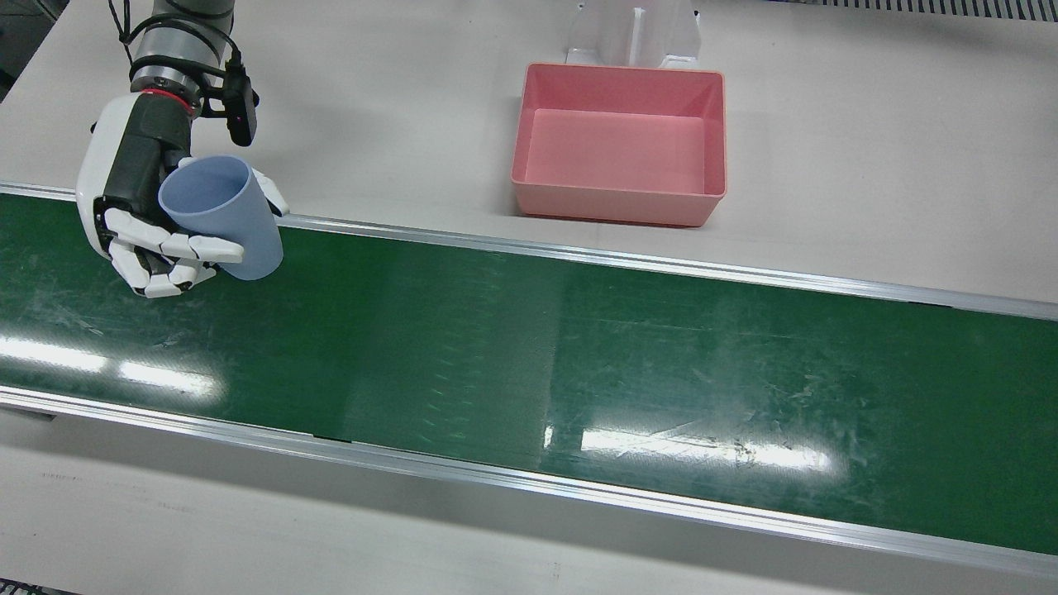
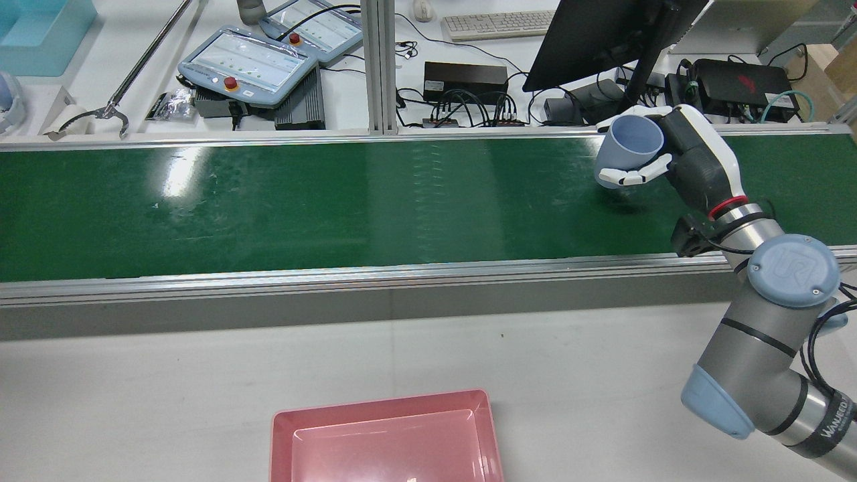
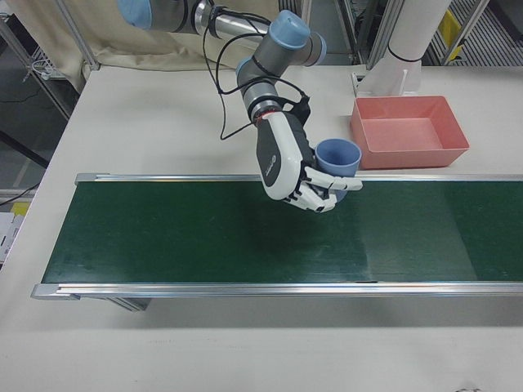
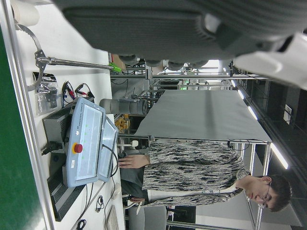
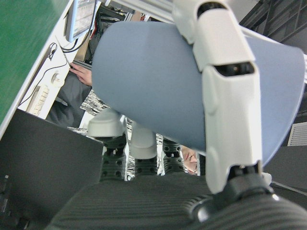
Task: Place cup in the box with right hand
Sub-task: 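Close the right hand fingers around the cup and lift it, then carry the cup with the right hand toward the pink tray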
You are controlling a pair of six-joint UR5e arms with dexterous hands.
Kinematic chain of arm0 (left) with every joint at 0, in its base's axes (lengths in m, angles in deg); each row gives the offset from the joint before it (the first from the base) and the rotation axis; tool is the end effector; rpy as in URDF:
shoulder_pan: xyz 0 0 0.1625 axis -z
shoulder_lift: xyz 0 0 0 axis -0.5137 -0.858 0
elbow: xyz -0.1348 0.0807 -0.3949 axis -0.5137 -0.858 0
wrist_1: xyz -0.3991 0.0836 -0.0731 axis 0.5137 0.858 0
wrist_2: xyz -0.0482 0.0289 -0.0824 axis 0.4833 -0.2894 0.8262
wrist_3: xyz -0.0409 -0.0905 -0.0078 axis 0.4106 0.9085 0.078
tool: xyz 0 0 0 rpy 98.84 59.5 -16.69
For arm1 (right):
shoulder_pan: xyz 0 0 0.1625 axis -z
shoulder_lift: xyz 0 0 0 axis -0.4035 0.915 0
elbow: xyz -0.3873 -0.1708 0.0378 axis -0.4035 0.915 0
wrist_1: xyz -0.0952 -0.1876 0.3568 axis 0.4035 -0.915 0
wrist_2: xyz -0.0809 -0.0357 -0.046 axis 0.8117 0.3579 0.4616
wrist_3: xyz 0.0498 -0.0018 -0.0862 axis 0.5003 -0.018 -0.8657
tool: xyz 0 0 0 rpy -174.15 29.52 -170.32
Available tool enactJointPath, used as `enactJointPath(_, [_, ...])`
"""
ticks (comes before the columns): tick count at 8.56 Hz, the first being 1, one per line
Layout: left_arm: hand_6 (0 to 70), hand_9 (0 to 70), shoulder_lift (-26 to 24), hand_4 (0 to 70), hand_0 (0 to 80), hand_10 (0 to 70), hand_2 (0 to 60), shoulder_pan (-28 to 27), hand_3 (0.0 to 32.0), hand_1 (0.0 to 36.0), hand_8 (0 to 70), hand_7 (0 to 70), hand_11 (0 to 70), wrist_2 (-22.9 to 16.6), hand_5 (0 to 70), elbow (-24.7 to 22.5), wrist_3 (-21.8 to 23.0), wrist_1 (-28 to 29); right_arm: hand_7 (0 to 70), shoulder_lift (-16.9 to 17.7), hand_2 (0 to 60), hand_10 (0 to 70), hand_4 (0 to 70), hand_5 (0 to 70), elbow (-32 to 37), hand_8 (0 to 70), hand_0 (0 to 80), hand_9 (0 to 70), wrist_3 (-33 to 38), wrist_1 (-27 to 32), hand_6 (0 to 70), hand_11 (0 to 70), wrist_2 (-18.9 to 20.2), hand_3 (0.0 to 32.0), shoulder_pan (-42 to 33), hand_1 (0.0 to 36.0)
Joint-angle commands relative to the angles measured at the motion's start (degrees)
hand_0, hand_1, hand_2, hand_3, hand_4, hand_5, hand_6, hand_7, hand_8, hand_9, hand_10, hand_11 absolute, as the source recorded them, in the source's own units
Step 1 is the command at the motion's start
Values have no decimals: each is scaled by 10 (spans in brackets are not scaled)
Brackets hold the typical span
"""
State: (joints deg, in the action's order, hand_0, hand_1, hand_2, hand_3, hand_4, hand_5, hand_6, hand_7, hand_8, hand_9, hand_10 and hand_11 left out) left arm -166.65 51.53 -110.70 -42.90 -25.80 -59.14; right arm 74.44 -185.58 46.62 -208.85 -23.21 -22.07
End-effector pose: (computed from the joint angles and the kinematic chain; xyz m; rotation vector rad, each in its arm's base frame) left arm -0.0396 -0.5480 0.5480 -0.3583 2.1097 -1.9408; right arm -0.1835 -0.4642 0.3664 0.2478 -2.3016 1.7035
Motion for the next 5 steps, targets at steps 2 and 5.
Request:
enactJointPath(2, [0,0,-1,0,0,0,0,0,0,0,0,0,0,0,0,0,0,0,700,-22,600,624,573,244,-128,638,800,700,-148,-19,362,700,-9,0,186,360])
enactJointPath(5, [0,0,-1,0,0,0,0,0,0,0,0,0,0,0,0,0,0,1,700,-27,600,618,601,241,-109,637,800,700,-231,-12,358,700,-87,0,364,360])
